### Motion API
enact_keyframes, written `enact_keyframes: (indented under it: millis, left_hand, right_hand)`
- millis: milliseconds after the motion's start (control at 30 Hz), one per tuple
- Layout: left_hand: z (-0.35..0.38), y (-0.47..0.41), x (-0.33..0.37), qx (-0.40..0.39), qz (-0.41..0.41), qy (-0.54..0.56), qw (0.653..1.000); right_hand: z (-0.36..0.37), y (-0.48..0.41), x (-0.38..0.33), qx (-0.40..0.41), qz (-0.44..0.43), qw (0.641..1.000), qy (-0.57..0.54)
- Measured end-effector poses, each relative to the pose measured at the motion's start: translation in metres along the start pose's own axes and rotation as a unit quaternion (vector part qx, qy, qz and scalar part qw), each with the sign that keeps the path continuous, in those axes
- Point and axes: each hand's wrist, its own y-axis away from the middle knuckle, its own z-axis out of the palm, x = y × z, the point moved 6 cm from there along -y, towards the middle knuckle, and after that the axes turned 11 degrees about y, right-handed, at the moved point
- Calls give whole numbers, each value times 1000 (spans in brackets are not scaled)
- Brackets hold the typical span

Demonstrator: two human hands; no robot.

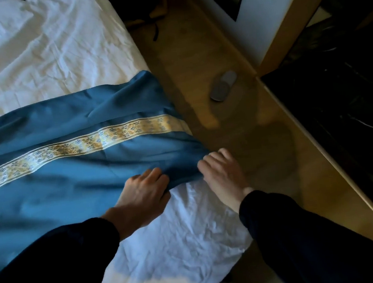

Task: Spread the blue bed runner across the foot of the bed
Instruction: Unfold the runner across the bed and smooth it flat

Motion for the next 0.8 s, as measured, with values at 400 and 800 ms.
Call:
enact_keyframes:
  millis: [400,800]
  left_hand:
    - [11,-9,20,-38,21,-17,999]
    - [28,2,16,-49,20,-33,998]
  right_hand:
    - [-6,58,73,-82,104,990,46]
    - [26,76,75,-86,261,960,-50]
